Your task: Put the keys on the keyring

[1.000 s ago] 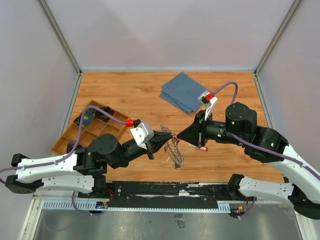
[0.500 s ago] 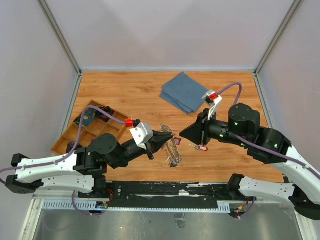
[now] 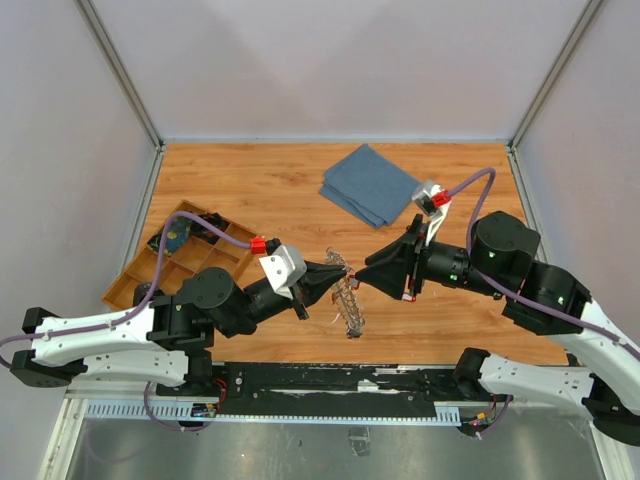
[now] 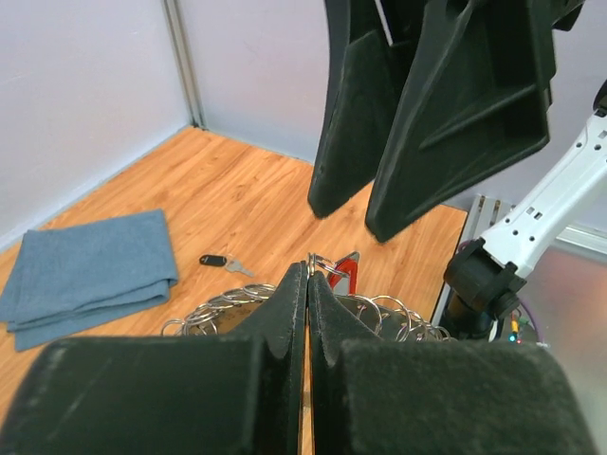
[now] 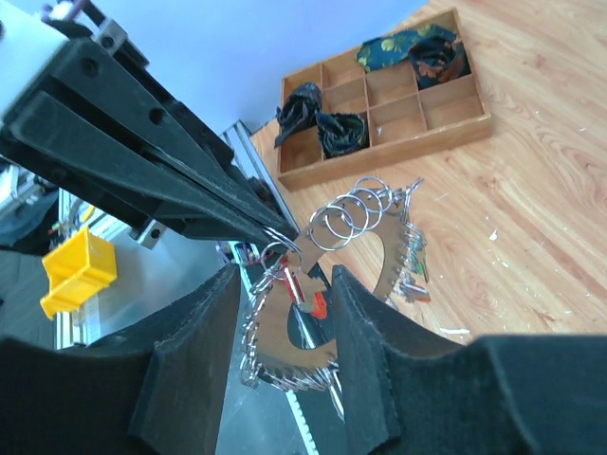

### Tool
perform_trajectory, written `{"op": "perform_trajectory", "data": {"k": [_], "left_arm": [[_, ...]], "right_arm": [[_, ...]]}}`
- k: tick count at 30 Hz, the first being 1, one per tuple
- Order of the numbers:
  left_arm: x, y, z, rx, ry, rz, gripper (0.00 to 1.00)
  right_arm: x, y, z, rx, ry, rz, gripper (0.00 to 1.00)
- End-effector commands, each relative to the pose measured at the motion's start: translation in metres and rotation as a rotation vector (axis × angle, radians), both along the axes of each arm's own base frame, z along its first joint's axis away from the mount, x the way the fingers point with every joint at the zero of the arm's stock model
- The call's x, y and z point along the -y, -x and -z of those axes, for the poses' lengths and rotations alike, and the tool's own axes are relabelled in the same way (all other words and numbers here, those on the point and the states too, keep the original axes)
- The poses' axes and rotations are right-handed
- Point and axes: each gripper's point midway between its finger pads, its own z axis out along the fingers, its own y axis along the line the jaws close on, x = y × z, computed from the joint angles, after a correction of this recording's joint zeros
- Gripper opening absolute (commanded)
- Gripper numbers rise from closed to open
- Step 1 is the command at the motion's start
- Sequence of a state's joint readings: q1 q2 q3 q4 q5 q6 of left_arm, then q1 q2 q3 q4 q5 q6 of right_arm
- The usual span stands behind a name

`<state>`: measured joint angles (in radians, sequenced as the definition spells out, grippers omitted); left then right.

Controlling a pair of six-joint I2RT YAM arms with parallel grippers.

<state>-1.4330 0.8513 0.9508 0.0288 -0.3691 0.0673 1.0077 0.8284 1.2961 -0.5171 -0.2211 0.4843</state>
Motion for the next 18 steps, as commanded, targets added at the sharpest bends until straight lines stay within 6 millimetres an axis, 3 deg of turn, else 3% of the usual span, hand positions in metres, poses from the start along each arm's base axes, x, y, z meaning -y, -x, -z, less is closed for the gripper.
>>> {"op": "perform_trajectory", "data": {"k": [1, 8, 18], "left_arm": [[-0.007, 0.005, -0.032, 0.024, 0.114, 0.015, 0.01], [-0.009, 0.006, -0.035, 0.026, 0.128, 0.021, 0.01], [-0.009, 0.006, -0.034, 0.026, 0.128, 0.025, 0.00]], "right_arm": [[-0.007, 0.006, 0.008, 0.033, 0.034, -0.072, 0.42], [-0.008, 0.005, 0.023, 0.035, 0.082, -0.087, 0.36], [-0.014, 0.005, 0.029, 0.028, 0.078, -0.104, 0.32]]}}
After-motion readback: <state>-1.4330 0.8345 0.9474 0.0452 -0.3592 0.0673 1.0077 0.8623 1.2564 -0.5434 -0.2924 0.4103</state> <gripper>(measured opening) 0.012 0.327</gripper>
